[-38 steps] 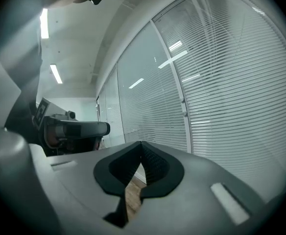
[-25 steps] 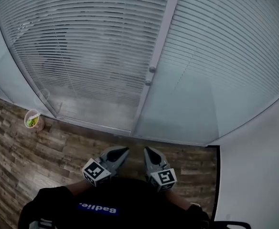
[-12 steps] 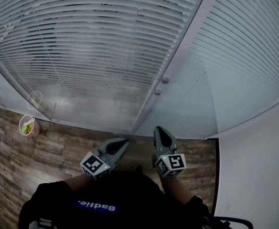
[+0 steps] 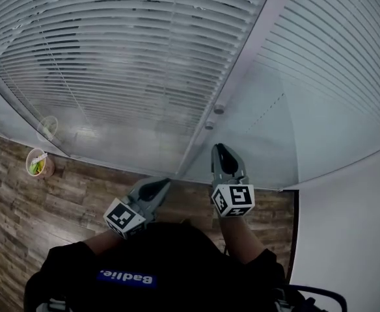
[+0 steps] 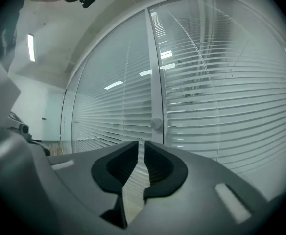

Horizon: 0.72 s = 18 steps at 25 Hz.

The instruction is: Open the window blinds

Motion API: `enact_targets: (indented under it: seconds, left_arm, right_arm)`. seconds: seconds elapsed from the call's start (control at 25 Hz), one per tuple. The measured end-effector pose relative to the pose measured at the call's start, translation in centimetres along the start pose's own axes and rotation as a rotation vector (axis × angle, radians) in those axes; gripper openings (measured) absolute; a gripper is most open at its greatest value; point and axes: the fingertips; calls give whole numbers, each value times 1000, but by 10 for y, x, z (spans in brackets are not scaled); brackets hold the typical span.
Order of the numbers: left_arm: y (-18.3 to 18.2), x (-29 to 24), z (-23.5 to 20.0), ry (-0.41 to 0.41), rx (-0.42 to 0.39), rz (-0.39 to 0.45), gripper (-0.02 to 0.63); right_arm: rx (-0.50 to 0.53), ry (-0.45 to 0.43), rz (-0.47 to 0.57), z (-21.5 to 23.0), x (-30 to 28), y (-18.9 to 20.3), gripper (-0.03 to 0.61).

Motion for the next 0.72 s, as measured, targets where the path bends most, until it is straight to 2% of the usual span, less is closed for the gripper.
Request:
enact_targets:
  seconds: [0.08,0.24,0.48,0.72]
  left_arm:
    - [6,-1,-3,-19,13,-6,-1]
    - [18,2,-9,-43,29,-11,-2]
    - [15,6,-17,-65,23,-18,-2]
    - [18,12,-23,-70,25,-25,-2]
  right_arm:
    - [2,9,-1,7,-15,-2,71]
    - [31,37,14,14,-43,-7,86]
    - [77,98,3,17,-69,-24,121]
    - [168,165,-11,19,-82,-22,138]
Point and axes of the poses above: the fingertips, and each gripper's own axes: x backward along the fingers, z to its right, y out of its underside, and after that the axes turned 10 degrees about y, right-handed
